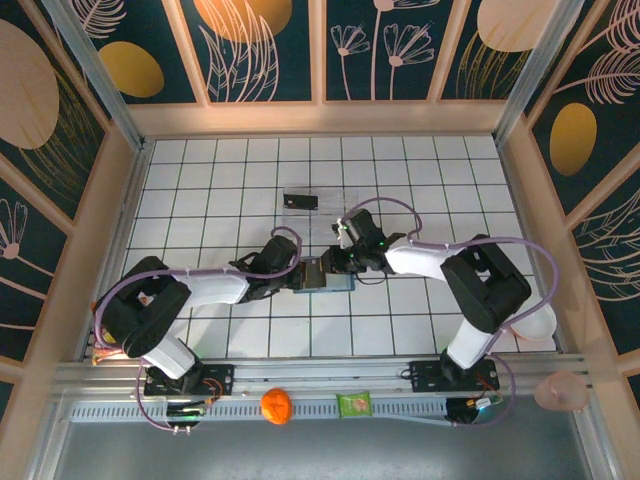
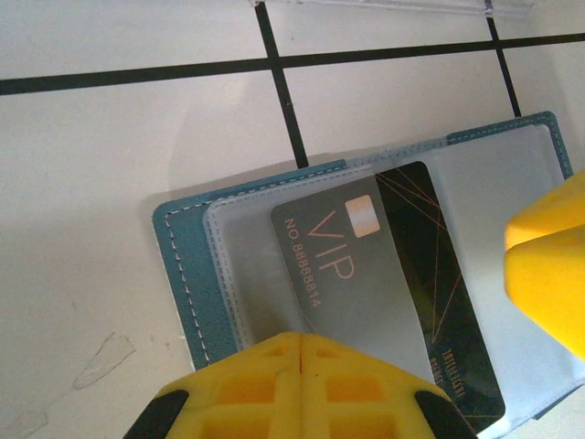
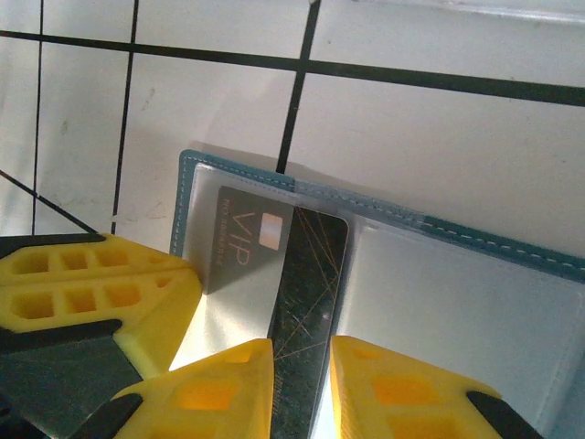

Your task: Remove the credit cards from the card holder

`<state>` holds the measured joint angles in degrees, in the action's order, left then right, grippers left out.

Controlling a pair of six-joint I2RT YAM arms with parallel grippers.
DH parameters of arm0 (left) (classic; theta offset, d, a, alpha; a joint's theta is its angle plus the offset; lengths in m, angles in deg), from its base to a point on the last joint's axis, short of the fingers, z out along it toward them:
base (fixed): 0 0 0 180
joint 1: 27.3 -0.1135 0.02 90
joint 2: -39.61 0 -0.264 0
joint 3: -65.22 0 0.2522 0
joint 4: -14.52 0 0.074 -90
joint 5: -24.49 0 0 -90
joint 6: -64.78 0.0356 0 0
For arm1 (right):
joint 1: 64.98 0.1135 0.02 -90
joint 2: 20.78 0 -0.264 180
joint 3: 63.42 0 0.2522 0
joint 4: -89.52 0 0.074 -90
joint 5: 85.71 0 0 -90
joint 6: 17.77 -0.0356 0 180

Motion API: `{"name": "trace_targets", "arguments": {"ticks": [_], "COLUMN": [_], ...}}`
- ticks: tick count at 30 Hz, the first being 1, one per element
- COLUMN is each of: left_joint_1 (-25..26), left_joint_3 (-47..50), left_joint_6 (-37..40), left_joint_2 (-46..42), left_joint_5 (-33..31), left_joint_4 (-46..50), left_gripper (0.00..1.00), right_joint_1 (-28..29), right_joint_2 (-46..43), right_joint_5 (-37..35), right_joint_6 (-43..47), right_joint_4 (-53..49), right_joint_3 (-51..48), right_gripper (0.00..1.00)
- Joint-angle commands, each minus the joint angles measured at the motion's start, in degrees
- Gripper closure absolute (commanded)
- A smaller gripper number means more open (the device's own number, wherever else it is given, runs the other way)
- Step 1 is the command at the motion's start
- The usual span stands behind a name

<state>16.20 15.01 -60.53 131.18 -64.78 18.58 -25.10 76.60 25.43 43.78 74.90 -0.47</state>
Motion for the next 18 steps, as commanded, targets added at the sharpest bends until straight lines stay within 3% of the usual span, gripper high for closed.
{"name": "trace_targets", "arguments": {"ticks": [1,18], "left_joint_1": [-0.09,-0.20], "left_joint_3": [-0.29,0.68], "left_joint_6": [1.11,1.04], "left_joint_2": [1.99,3.00], "left_joint_5": [-1.11,0.62], "left_joint_4": [0.91,-0.30], "left_gripper": [1.00,1.00], "right_joint_1": [-0.47,-1.21], "right_joint_2": [1.39,4.53], "right_joint_5": [2.97,2.76], "right_joint_6": [-0.48,-2.40], "right_joint_4": [1.73,1.95], "right_joint_3": [0.36,0.12], "right_gripper": [0.75,0.75]}}
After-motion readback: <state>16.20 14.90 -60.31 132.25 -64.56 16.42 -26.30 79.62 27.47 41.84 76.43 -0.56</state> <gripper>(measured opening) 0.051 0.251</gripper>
